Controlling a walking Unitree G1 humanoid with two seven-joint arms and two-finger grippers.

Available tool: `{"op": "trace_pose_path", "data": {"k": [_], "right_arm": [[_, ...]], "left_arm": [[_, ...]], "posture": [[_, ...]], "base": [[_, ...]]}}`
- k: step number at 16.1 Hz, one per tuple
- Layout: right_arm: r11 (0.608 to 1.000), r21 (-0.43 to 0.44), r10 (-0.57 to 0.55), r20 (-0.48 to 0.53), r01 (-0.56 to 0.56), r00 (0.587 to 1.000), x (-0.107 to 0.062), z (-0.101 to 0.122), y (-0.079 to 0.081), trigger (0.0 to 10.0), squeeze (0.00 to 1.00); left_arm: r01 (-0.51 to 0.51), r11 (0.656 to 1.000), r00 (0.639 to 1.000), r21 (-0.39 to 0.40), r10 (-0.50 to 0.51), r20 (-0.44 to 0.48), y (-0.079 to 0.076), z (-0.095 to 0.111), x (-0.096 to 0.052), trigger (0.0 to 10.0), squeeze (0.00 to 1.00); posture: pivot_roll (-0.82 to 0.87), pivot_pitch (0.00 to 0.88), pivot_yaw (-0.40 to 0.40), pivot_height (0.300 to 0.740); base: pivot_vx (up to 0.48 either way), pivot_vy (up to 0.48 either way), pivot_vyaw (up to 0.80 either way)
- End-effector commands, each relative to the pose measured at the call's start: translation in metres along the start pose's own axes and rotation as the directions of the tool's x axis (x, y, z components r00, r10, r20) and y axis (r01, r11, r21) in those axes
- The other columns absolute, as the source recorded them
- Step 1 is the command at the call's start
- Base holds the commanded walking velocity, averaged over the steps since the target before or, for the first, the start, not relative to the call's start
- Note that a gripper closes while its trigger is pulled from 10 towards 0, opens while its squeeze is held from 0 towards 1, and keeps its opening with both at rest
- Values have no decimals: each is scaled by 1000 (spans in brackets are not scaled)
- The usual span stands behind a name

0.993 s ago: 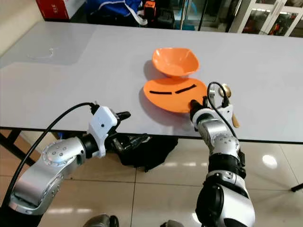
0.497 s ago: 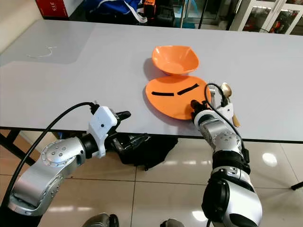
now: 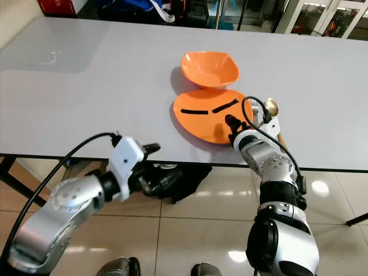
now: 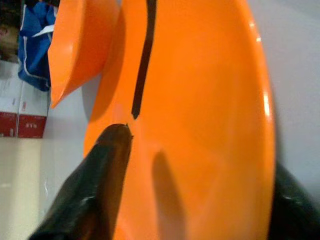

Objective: Setting the table

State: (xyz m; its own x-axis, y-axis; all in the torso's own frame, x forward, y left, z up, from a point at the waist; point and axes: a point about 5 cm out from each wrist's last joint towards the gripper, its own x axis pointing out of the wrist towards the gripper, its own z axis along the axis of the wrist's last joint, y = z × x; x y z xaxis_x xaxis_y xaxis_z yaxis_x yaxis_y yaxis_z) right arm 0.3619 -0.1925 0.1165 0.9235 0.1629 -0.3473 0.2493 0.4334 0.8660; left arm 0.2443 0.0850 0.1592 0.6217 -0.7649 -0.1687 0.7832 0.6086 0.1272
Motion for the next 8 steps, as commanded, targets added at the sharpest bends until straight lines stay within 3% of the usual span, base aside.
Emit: {"op": "trace_pose_path", "data": {"k": [1,4,5,6,7,8], "right_arm": [[997,-49,-58,-66,55,996,0,-13,-11,10000,1000],[964,-249,-122,-108,92,987,-1,-16,-10,10000,965],[917,-385,-171,-135,108,976,-2,-19,-13,10000,0],[889,-443,-194,-141,113,971,-2,-21,-15,10000,0],[837,-538,-207,-132,105,969,-3,-23,-17,10000,0],[819,-564,-213,-124,108,969,-3,-23,-18,10000,0]], "left_arm": [[3,1000,1000,4,-3,8,-2,2,3,10000,0],[-20,1000,1000,13,20,24,1,5,8,10000,0],[-31,999,999,19,31,16,3,4,7,10000,0],[-34,999,999,23,34,11,4,3,6,10000,0],[-32,999,999,31,32,3,5,3,5,10000,0],[-30,999,1000,36,30,0,7,3,5,10000,0]], "posture": [[-24,112,-51,740],[-18,85,-69,740],[-8,75,-67,740],[-3,68,-61,740],[3,56,-46,740],[3,52,-43,740]], "base": [[0,0,0],[0,0,0],[0,0,0],[0,0,0],[0,0,0],[0,0,0]]}}
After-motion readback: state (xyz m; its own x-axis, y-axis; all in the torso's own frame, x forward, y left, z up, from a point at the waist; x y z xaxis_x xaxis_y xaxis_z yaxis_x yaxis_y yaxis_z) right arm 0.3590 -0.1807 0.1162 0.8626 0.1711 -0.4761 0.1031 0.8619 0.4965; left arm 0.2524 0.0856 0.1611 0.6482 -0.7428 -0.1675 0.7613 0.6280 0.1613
